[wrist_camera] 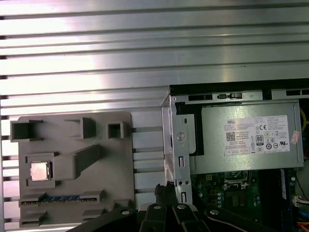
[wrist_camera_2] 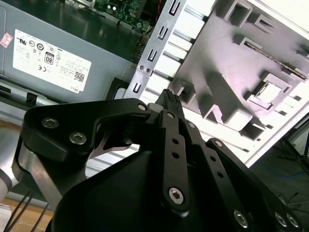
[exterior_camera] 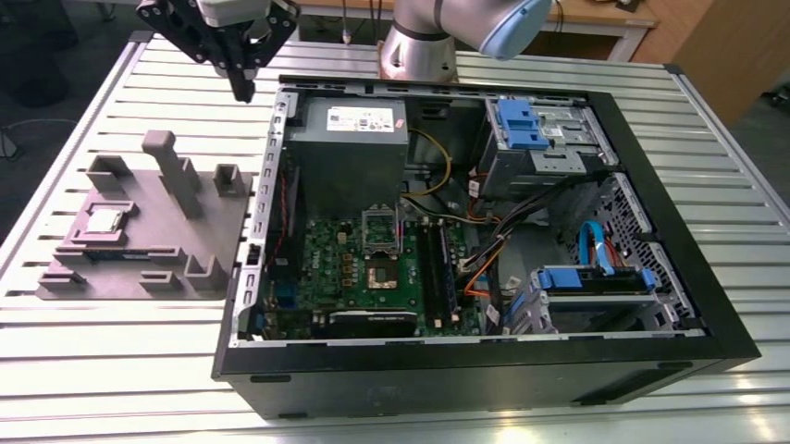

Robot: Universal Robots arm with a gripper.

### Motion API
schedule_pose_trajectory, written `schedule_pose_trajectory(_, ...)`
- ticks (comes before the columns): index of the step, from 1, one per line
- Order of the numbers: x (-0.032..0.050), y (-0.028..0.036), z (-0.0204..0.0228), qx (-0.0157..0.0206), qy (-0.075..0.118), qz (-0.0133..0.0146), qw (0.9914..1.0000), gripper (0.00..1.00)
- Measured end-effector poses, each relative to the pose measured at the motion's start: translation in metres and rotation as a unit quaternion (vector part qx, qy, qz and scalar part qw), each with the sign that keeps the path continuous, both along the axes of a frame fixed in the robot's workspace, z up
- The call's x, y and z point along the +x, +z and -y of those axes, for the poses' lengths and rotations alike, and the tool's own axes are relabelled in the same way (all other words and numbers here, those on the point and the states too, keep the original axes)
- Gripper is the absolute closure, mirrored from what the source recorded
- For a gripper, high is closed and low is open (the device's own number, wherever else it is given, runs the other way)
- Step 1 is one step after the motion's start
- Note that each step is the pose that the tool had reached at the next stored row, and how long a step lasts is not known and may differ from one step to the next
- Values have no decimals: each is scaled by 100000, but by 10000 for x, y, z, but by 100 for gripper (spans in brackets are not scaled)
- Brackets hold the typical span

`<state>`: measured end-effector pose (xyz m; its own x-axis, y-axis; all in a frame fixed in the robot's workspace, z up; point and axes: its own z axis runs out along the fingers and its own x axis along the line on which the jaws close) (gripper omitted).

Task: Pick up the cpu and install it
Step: 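Reach for the cpu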

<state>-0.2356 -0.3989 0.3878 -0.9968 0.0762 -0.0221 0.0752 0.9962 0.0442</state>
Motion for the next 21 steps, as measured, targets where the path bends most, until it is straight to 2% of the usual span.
schedule_pose_trajectory(21, -53, 0, 0, -1, 1, -1, 100000, 90)
